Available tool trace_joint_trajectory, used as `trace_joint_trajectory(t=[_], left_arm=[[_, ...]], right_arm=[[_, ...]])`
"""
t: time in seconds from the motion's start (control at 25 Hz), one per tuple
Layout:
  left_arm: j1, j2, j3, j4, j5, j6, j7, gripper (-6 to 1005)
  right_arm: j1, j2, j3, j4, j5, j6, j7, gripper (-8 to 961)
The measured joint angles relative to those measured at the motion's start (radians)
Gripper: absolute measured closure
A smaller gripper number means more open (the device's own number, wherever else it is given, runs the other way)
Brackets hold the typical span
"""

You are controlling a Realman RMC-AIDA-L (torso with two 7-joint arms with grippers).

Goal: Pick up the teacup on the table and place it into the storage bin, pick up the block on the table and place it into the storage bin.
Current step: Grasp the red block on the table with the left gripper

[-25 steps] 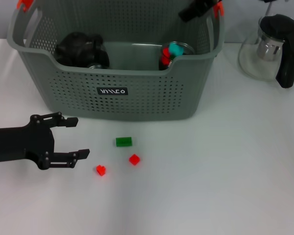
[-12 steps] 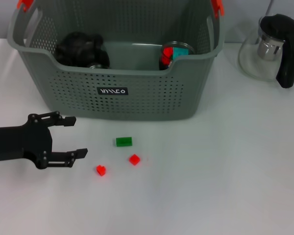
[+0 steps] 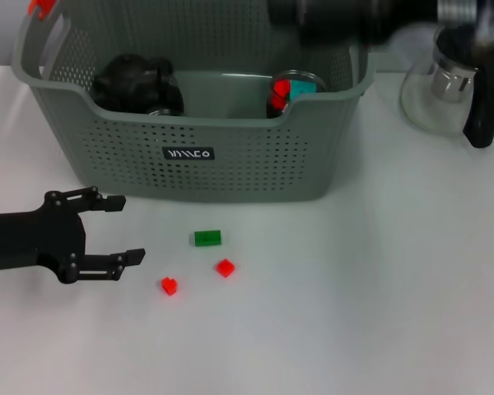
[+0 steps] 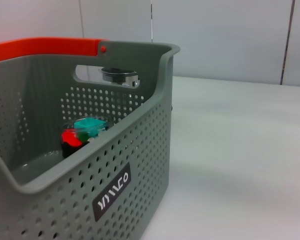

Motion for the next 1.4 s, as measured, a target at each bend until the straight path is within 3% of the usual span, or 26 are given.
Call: trace_joint_trajectory(t=[0.16,0.32,0.56,0.84,0.88,1.0,1.24,1.32,1.36,1.4], left_arm=[[-0.003,0.000,0.001,-0.001,-0.001,0.000,-0.001,152],[-0.005,0.000,0.002,-0.001,0.000,0.010,-0.001,153],[-0.022,0.011,0.025,0.021,0.002,0.052,-0.037,154],[-0.064,0.011,0.159,0.056,0.038,0.066,-0.174,156],[-0.085,0.009,0.226,0.070,0.067,0.057,-0.245,156],[-0.100,0.005,0.285,0.088,0.096,0.044,-0.318,157],[-0.120,-0.028,0.436,0.193,0.179,-0.017,-0.558,158],[-0.120,-0.028,0.436,0.193,0.179,-0.017,-0.558,157],[-0.120,-0.058,0.515,0.272,0.243,-0.044,-0.675,157],[-0.119,-0.069,0.533,0.296,0.260,-0.048,-0.701,157]], right_arm=[[-0.048,0.000,0.005,0.152,0.059,-0.108,-0.147,22],[-0.057,-0.003,0.010,0.309,0.021,-0.201,-0.236,24],[-0.052,0.000,0.000,0.439,-0.079,-0.211,-0.282,25],[-0.007,-0.006,0.028,0.456,-0.189,-0.197,-0.237,26],[0.002,-0.008,0.035,0.455,-0.208,-0.198,-0.222,26],[0.036,-0.013,0.051,0.455,-0.265,-0.204,-0.175,26],[0.074,-0.005,0.056,0.462,-0.325,-0.208,-0.137,26],[0.083,-0.005,0.055,0.462,-0.328,-0.210,-0.125,26],[0.085,-0.005,0.055,0.462,-0.328,-0.211,-0.120,26],[0.088,-0.005,0.055,0.462,-0.328,-0.212,-0.118,26]])
